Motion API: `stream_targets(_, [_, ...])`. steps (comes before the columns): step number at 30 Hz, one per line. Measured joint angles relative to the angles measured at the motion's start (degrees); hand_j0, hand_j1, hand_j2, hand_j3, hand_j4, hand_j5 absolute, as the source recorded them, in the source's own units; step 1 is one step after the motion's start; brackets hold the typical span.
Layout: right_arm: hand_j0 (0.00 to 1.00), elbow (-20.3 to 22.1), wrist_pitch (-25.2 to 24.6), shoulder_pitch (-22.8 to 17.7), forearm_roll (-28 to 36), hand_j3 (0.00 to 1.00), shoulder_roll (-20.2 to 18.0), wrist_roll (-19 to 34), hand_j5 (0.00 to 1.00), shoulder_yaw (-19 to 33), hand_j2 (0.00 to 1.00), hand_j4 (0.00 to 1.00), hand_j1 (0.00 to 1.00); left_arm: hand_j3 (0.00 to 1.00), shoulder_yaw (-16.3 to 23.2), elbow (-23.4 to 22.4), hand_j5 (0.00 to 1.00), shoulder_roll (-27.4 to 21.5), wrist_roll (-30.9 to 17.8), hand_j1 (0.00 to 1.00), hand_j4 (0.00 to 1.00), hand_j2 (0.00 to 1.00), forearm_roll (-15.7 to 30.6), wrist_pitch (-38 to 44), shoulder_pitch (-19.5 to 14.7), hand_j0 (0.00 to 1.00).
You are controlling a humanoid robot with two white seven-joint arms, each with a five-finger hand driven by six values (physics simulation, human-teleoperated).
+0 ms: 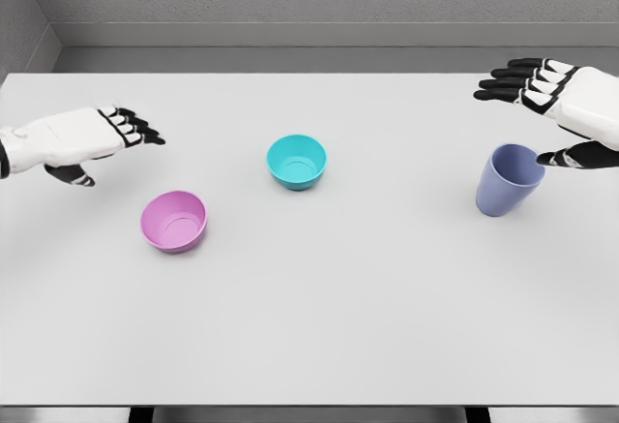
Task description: Stacking bowl and cup with both arms
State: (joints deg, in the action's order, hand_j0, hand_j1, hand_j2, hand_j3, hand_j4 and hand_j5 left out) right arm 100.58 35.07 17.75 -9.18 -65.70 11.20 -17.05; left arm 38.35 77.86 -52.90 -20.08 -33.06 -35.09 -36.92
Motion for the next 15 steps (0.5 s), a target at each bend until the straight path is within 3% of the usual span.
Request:
stream_targets(7, [1.00, 0.02, 0.00, 0.00, 0.07, 1.00, 0.52, -0.06, 1.00, 0.04, 1.00, 1.00, 1.00, 1.00, 4.07, 3.06, 1.00, -0.10, -0.47, 1.00, 1.00, 1.00, -1.27, 0.00, -0.26, 1.00])
stream_targets(15, [1.00, 0.04, 0.00, -0.44, 0.07, 1.00, 0.63, -0.09, 1.00, 0.06, 1.00, 1.00, 1.00, 1.00, 6.18, 6.76, 1.00, -0.06, -0.51, 1.00, 1.00, 1.00, -3.25, 0.01, -0.18, 1.00])
